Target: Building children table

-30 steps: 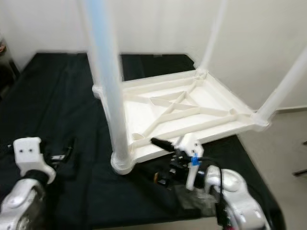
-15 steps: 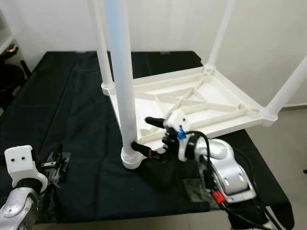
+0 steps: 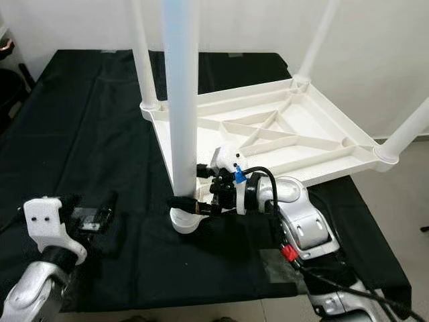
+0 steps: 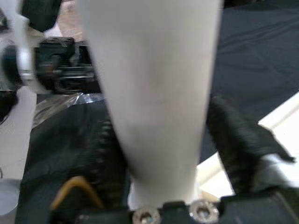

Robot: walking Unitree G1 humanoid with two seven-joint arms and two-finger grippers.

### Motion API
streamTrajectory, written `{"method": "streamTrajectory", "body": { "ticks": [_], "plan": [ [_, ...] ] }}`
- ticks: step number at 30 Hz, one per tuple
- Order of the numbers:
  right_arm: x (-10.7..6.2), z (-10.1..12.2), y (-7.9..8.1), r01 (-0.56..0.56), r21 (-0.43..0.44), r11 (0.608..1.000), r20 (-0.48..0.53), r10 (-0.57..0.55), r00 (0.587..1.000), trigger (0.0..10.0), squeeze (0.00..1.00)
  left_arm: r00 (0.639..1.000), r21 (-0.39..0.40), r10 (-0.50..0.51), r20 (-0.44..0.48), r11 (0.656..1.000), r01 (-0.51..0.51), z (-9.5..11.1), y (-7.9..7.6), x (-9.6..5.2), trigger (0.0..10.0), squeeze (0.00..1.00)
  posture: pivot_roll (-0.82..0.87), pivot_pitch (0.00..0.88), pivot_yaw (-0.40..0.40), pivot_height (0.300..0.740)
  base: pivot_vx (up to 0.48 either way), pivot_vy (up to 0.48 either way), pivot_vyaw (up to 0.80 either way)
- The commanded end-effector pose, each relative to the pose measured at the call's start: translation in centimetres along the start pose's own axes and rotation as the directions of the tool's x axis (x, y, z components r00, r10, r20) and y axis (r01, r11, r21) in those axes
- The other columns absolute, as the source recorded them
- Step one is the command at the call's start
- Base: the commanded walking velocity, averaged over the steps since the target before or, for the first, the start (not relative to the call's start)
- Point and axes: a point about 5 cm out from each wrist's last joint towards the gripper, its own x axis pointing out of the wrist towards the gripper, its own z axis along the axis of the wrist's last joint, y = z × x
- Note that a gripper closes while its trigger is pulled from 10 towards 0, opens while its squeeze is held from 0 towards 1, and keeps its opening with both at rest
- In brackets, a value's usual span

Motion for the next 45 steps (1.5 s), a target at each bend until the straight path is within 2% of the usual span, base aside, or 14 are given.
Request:
{"method": "streamTrajectory", "body": {
  "ticks": [1, 11, 15, 16, 21, 25, 26, 27, 28, 36, 37, 38, 40, 45],
  "plan": [
    [-0.4, 0.1, -0.4, 0.015, -0.013, 1.000, -0.009, -0.015, 1.000, 0.0, 0.00, 0.996, 0.004, -0.085, 0.015, 0.996, 0.085, 0.3, -0.6, -0.5, 10.0, 0.00, -0.03, 0.168, -0.048, 0.740, 0.000, 0.000, 0.00],
    [-0.6, 0.1, -0.1, 0.054, -0.019, 0.998, -0.035, -0.055, 0.998, 0.0, 0.00, 0.945, -0.016, -0.325, 0.026, 0.945, 0.325, 1.1, -0.6, -2.4, 10.0, 0.00, -0.02, 0.162, -0.066, 0.740, 0.000, 0.000, 0.00],
    [0.0, -0.7, -0.1, 0.278, 0.049, 0.959, -0.084, -0.274, 0.958, 0.0, 0.00, 0.905, -0.021, -0.425, 0.034, 0.905, 0.426, 1.2, -1.3, -3.0, 10.0, 0.00, -0.01, 0.158, -0.089, 0.740, 0.000, 0.000, 0.00],
    [-0.6, -2.7, -1.4, 0.823, 0.018, 0.567, -0.237, -0.797, 0.555, 0.0, 0.00, 0.862, -0.080, -0.504, 0.046, 0.858, 0.507, 1.1, -1.9, -3.4, 10.0, 0.00, -0.01, 0.152, -0.105, 0.740, 0.000, 0.000, 0.00],
    [1.0, -3.5, 1.2, 0.859, 0.024, 0.512, -0.254, -0.828, 0.501, 0.0, 0.00, 0.820, -0.120, -0.569, 0.062, 0.812, 0.572, 0.9, -2.3, -3.7, 10.0, 0.00, 0.00, 0.151, -0.096, 0.740, 0.000, 0.000, 0.00],
    [2.3, -3.0, 1.6, 0.817, 0.089, 0.570, -0.211, -0.791, 0.575, 0.0, 0.00, 0.795, -0.159, -0.603, 0.066, 0.780, 0.605, -0.2, -2.9, -3.4, 10.0, 0.00, -0.03, 0.136, -0.092, 0.740, 0.000, 0.000, 0.00],
    [2.5, -2.7, 1.3, 0.804, 0.107, 0.585, -0.193, -0.781, 0.594, 3.5, 0.00, 0.782, -0.177, -0.621, 0.057, 0.765, 0.620, -0.7, -3.3, -3.2, 10.0, 0.00, -0.04, 0.131, -0.092, 0.740, 0.000, 0.000, 0.00],
    [2.5, -2.7, 1.3, 0.804, 0.107, 0.585, -0.193, -0.781, 0.594, 3.5, 0.00, 0.782, -0.177, -0.621, 0.057, 0.765, 0.620, -0.7, -3.3, -3.2, 10.0, 0.00, -0.04, 0.131, -0.092, 0.740, 0.000, 0.000, 0.00],
    [2.8, -2.3, 1.2, 0.766, 0.124, 0.631, -0.168, -0.747, 0.643, 10.0, 0.00, 0.772, -0.195, -0.633, 0.054, 0.752, 0.630, -0.9, -3.5, -3.1, 10.0, 0.00, -0.04, 0.132, -0.094, 0.740, 0.000, 0.000, 0.00],
    [4.3, -0.7, 2.2, 0.603, 0.191, 0.775, -0.094, -0.597, 0.797, 10.0, 0.00, 0.760, -0.216, -0.648, 0.049, 0.736, 0.642, -1.2, -3.4, -3.0, 10.0, 0.00, -0.04, 0.138, -0.083, 0.740, 0.000, 0.000, 0.00],
    [4.5, -0.1, 2.8, 0.500, 0.216, 0.839, -0.060, -0.499, 0.864, 10.0, 1.00, 0.762, -0.217, -0.646, 0.047, 0.738, 0.639, -1.2, -3.4, -2.9, 10.0, 0.00, -0.04, 0.149, -0.081, 0.740, 0.000, 0.000, 0.00],
    [4.5, -0.1, 2.8, 0.500, 0.216, 0.839, -0.060, -0.499, 0.864, 10.0, 1.00, 0.762, -0.217, -0.646, 0.047, 0.738, 0.639, -1.2, -3.4, -2.9, 10.0, 0.00, -0.04, 0.149, -0.081, 0.740, 0.000, 0.000, 0.00],
    [4.5, 1.0, 4.5, 0.271, 0.227, 0.936, 0.003, -0.278, 0.960, 10.0, 1.00, 0.762, -0.215, -0.646, 0.045, 0.738, 0.639, -1.1, -3.5, -3.0, 10.0, 0.00, -0.04, 0.166, -0.084, 0.740, 0.000, 0.000, 0.00],
    [4.0, 1.2, 5.2, 0.157, 0.213, 0.964, 0.011, -0.163, 0.987, 10.0, 1.00, 0.756, -0.215, -0.653, 0.045, 0.733, 0.646, -1.0, -3.7, -3.1, 10.0, 0.00, -0.03, 0.181, -0.086, 0.740, 0.000, 0.000, 0.00]
  ]
}}
